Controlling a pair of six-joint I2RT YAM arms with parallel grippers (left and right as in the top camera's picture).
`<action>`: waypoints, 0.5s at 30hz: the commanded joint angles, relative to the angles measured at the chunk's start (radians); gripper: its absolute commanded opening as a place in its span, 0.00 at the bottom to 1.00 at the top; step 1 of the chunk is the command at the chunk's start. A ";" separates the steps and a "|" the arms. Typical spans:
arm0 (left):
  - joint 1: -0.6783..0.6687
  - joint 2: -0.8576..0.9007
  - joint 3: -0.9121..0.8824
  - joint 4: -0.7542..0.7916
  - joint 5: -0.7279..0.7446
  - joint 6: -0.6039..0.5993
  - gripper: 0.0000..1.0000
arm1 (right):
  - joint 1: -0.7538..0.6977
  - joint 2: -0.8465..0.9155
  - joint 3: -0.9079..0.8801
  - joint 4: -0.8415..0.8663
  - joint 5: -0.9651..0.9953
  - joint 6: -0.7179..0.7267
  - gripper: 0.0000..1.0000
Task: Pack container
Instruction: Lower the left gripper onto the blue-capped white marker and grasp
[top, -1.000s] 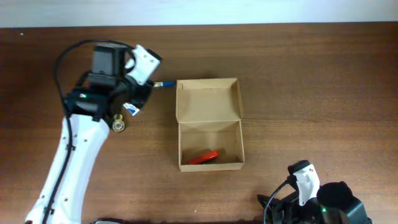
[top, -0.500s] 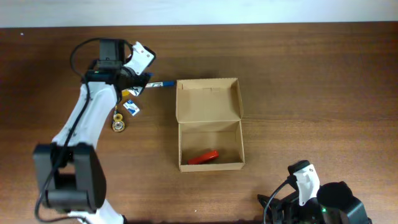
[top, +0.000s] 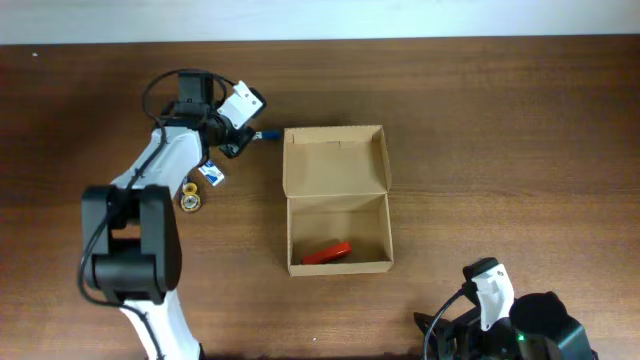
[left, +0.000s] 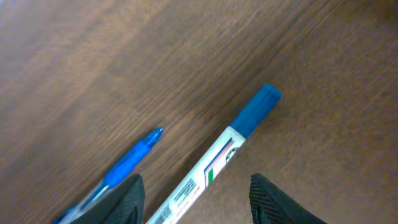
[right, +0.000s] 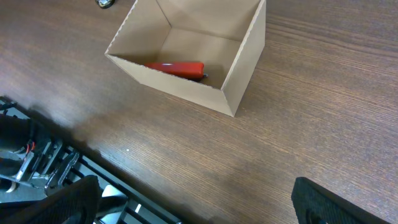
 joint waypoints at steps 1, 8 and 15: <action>0.002 0.027 0.015 0.028 0.040 0.028 0.53 | 0.008 0.005 -0.003 0.003 -0.005 -0.003 0.99; 0.002 0.076 0.015 0.042 0.098 0.027 0.54 | 0.008 0.005 -0.003 0.003 -0.005 -0.003 0.99; 0.002 0.091 0.015 0.040 0.103 0.027 0.54 | 0.008 0.005 -0.003 0.003 -0.005 -0.003 0.99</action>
